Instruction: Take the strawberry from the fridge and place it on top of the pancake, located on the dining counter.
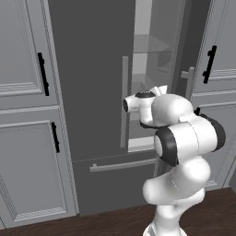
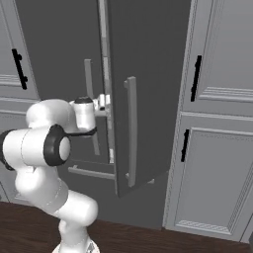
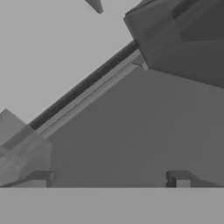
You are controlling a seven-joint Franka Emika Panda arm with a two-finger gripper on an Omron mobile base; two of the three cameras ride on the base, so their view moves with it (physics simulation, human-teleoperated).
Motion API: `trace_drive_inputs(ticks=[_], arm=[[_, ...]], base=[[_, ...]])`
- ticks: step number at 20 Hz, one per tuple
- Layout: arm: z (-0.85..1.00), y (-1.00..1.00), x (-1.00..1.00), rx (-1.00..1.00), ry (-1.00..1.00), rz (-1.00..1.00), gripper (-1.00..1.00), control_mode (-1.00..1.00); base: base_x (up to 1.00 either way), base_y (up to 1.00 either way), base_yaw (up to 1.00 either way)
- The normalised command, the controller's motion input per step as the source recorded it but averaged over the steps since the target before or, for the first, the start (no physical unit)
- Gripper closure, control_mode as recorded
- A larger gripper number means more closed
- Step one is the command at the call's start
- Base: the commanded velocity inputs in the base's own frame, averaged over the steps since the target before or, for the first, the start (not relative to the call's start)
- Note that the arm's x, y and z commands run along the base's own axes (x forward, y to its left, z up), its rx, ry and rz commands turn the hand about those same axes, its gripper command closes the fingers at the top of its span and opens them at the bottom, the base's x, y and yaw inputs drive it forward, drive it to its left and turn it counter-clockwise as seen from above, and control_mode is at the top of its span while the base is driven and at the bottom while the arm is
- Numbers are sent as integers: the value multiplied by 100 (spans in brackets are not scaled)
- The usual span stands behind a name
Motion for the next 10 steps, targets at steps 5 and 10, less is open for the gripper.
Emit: trace_drive_inputs(ticks=[5, 10], arm=[[27, -51, -71, -4, -8, -2, -100, -100], [19, -65, -63, -1, -4, -3, -100, -100]], base=[[0, 0, 0], [0, 0, 0]])
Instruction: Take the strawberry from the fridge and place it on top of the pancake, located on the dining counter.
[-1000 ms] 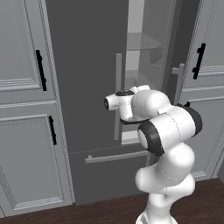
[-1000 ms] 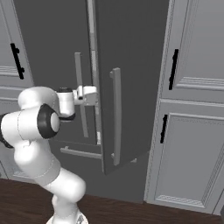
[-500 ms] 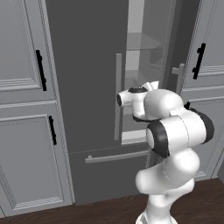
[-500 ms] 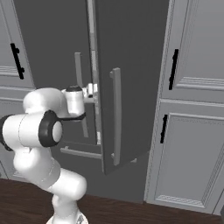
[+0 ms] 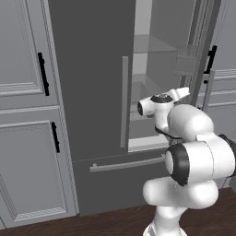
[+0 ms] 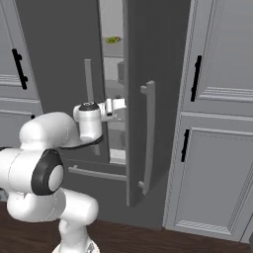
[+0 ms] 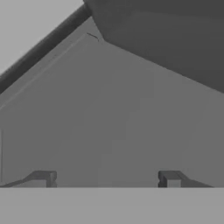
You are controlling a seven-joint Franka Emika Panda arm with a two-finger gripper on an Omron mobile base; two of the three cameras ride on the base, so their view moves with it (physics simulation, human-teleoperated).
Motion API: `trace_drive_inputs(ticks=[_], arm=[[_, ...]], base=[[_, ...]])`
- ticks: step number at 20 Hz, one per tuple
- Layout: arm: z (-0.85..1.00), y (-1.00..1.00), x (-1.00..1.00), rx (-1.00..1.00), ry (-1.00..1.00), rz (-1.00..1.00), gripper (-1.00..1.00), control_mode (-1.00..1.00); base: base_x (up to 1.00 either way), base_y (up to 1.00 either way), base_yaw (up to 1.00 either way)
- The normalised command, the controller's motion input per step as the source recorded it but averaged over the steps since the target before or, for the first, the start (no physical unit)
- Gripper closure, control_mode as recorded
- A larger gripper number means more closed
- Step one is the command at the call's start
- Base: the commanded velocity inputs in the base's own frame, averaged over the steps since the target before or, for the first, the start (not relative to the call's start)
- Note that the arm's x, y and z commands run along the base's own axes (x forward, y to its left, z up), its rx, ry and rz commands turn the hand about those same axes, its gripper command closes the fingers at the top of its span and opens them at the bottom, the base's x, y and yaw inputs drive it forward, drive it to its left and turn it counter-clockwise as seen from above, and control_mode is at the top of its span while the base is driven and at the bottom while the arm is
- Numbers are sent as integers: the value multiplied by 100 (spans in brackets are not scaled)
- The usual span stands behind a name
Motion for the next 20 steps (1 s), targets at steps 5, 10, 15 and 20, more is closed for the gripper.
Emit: trace_drive_inputs(ticks=[5, 10, 15, 20], arm=[[5, -93, -36, 0, 0, -2, -100, -100], [1, -93, -11, 0, 0, 0, -100, -100], [0, -73, 9, 4, 9, 0, -100, -100], [-1, -12, -6, 1, 5, 0, -100, -100]], base=[[0, 0, 0], [0, 0, 0], [0, 0, 0], [0, 0, 0]])
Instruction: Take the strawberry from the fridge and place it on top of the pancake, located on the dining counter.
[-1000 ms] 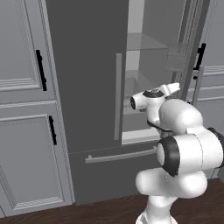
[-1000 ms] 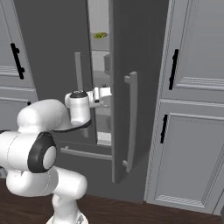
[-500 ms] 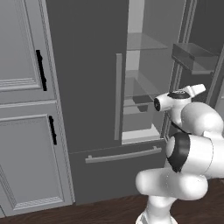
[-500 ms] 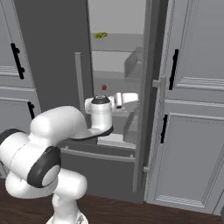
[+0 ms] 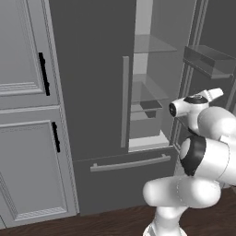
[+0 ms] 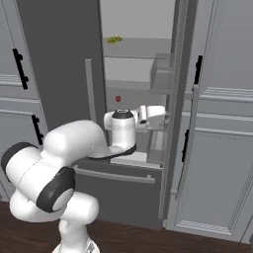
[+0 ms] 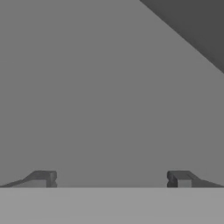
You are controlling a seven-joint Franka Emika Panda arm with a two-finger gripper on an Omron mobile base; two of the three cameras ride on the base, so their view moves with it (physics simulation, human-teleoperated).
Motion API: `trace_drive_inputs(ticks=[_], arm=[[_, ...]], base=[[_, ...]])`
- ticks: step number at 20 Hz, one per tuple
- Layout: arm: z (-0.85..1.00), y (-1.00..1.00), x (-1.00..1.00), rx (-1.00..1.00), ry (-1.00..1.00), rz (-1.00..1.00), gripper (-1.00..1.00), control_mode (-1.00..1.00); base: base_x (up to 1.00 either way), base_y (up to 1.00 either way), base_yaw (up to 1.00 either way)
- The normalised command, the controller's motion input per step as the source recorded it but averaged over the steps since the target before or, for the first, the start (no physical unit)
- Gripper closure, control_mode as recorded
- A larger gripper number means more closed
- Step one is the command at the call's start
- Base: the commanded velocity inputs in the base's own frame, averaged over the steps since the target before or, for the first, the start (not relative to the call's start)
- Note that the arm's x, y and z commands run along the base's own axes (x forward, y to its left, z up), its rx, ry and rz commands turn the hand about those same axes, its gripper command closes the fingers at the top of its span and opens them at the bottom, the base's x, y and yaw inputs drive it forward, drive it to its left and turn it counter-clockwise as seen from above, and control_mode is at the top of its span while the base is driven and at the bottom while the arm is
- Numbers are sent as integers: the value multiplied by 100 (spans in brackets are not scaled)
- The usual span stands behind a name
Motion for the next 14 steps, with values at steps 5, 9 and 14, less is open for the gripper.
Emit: trace_drive_inputs(ticks=[5, 9, 14], arm=[[24, 60, -19, 0, 0, 0, -100, -100], [22, 92, 0, 1, -2, 2, -100, -100], [7, 98, 0, 8, 0, 1, -100, -100]], base=[[0, 0, 0], [0, 0, 0], [0, 0, 0]])
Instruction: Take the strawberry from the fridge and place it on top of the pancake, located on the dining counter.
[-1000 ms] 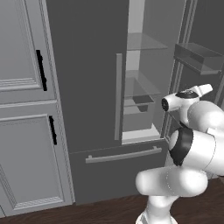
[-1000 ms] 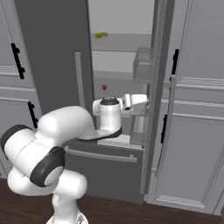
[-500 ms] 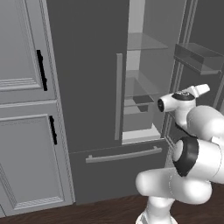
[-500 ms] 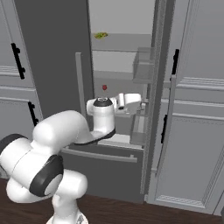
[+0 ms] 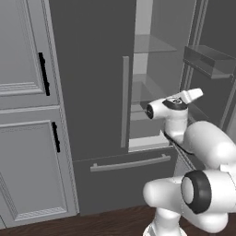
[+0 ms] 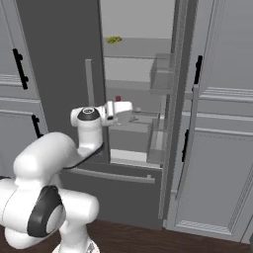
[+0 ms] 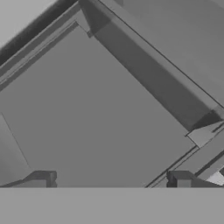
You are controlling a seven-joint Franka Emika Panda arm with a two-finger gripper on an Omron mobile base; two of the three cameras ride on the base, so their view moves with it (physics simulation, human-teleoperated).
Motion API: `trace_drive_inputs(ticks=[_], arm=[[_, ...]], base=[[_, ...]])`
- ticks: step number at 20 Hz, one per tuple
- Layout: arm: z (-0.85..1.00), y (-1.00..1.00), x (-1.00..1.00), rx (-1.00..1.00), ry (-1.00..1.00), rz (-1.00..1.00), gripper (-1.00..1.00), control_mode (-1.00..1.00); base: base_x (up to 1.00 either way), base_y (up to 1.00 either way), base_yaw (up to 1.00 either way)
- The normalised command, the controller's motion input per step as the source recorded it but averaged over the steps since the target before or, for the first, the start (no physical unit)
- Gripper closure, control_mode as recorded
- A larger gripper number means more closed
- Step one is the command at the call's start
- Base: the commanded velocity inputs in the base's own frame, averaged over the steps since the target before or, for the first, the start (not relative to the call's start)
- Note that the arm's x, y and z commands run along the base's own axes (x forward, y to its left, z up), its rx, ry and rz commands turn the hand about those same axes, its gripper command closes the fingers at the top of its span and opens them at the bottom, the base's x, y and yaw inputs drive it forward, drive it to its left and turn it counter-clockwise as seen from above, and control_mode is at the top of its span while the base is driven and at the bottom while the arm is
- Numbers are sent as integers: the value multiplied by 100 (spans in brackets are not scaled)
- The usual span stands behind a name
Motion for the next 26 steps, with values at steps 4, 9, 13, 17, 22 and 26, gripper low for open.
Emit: trace_drive_inputs(ticks=[4, 9, 13, 17, 22, 26], arm=[[0, 85, 11, 24, 0, 12, -100, -100], [-1, 81, 4, 26, -5, 24, -100, -100], [-8, 79, 4, 22, -9, 31, -100, -100], [-12, 81, 12, 21, -7, 37, -100, -100], [-8, 80, 17, 23, -2, 34, -100, -100], [0, 68, 22, 28, 0, 30, -100, -100]], base=[[0, 0, 0], [0, 0, 0], [0, 0, 0], [0, 0, 0], [0, 0, 0], [0, 0, 0]])
